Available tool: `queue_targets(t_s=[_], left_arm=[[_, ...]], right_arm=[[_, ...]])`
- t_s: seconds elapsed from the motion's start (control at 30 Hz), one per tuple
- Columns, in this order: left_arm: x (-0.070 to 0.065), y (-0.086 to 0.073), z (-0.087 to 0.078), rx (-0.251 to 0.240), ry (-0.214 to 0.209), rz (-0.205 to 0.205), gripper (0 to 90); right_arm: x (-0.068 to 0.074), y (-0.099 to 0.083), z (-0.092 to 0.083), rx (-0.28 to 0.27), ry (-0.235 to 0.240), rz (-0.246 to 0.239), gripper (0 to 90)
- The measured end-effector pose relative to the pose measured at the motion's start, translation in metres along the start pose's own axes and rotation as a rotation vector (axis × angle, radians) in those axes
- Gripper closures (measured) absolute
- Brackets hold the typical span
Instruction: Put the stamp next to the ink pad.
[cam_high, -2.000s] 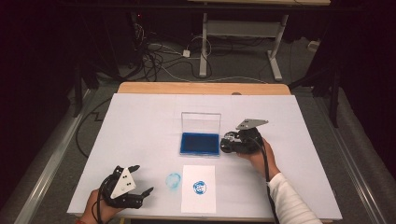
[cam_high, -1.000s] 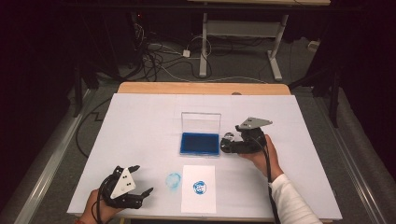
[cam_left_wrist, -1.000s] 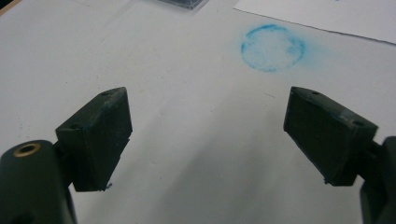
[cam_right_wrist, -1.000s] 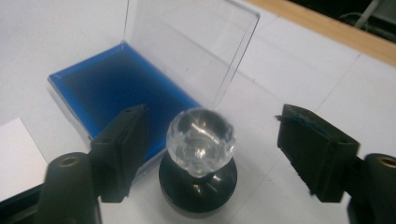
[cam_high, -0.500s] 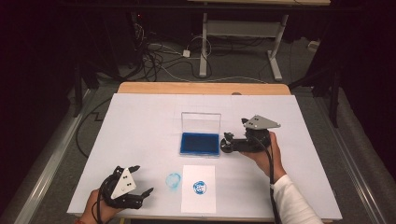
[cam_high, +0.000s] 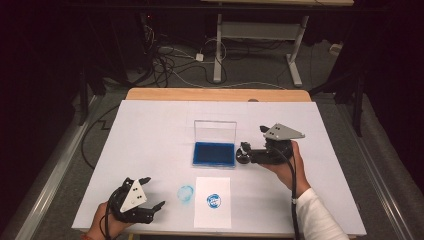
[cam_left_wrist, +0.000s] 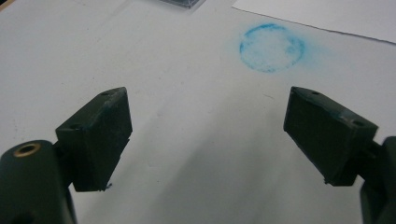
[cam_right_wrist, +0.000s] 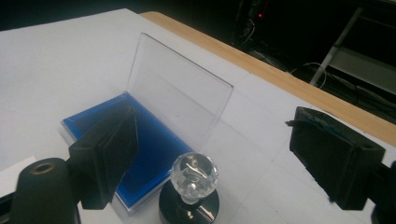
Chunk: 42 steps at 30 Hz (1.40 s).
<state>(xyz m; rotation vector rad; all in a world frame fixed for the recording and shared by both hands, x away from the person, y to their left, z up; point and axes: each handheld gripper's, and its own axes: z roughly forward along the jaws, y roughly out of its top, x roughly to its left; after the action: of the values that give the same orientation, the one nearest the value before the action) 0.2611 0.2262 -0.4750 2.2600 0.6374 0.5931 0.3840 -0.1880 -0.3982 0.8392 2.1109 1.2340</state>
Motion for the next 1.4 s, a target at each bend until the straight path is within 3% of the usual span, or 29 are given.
queue_targets(t_s=[1.07, 1.4], left_arm=[[0.000, 0.001, -0.001, -0.008, 0.008, 0.015, 14.4], [0.000, 0.001, -0.001, -0.007, 0.006, 0.017, 14.4]], right_arm=[[0.031, 0.006, -0.043, -0.022, 0.056, -0.156, 15.6], [0.034, 0.004, -0.056, -0.044, 0.062, -0.171, 15.7]])
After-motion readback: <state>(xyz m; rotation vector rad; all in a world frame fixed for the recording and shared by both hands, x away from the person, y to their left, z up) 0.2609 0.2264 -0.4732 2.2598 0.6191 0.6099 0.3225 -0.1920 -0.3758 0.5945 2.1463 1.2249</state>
